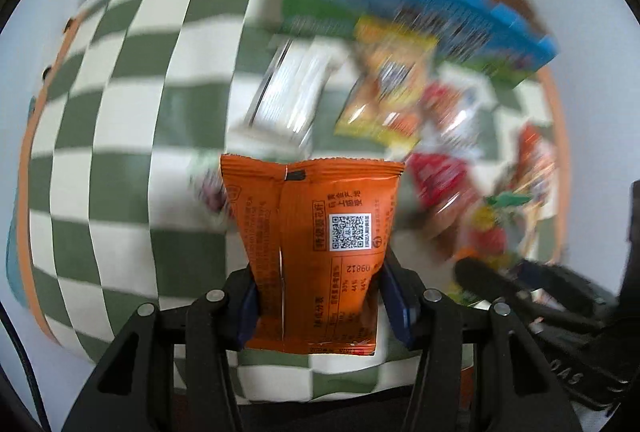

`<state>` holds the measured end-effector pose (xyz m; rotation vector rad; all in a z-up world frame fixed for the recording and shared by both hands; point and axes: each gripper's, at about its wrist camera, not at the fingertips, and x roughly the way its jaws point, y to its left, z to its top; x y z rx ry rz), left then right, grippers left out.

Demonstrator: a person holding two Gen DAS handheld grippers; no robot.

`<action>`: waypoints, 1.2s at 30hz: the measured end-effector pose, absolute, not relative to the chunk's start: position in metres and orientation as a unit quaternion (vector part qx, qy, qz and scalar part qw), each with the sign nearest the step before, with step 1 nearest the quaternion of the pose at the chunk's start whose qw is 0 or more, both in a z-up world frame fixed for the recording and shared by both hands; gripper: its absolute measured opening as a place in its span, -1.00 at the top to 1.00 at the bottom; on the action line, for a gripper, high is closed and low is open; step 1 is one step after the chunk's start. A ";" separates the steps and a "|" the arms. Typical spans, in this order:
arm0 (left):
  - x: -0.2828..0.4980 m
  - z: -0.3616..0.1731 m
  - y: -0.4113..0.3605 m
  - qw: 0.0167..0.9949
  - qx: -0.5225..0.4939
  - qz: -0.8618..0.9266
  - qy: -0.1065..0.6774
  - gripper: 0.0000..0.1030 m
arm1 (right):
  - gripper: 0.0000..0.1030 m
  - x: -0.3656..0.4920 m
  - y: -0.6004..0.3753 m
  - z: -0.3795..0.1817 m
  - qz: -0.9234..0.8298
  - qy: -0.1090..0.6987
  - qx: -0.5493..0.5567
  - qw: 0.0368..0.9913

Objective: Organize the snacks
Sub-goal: 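Carry both packets into the box beside the red pouch and open both tools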

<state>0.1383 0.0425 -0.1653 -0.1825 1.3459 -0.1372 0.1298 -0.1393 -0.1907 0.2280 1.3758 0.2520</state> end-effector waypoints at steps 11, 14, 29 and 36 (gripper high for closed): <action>0.292 -0.085 0.032 0.819 -0.091 -0.114 0.555 0.04 | -0.03 0.226 -0.160 -0.087 0.139 0.539 0.153 0.816; 0.344 -0.082 0.031 0.815 -0.085 -0.109 0.563 0.04 | -0.03 0.269 -0.159 -0.069 0.136 0.517 0.138 0.833; 0.488 -0.213 0.028 0.681 -0.083 -0.075 0.724 0.03 | -0.03 0.433 -0.123 -0.146 0.141 0.614 0.086 0.771; 0.485 -0.246 0.032 0.652 -0.091 -0.066 0.750 0.01 | -0.03 0.446 -0.115 -0.193 0.144 0.658 0.076 0.735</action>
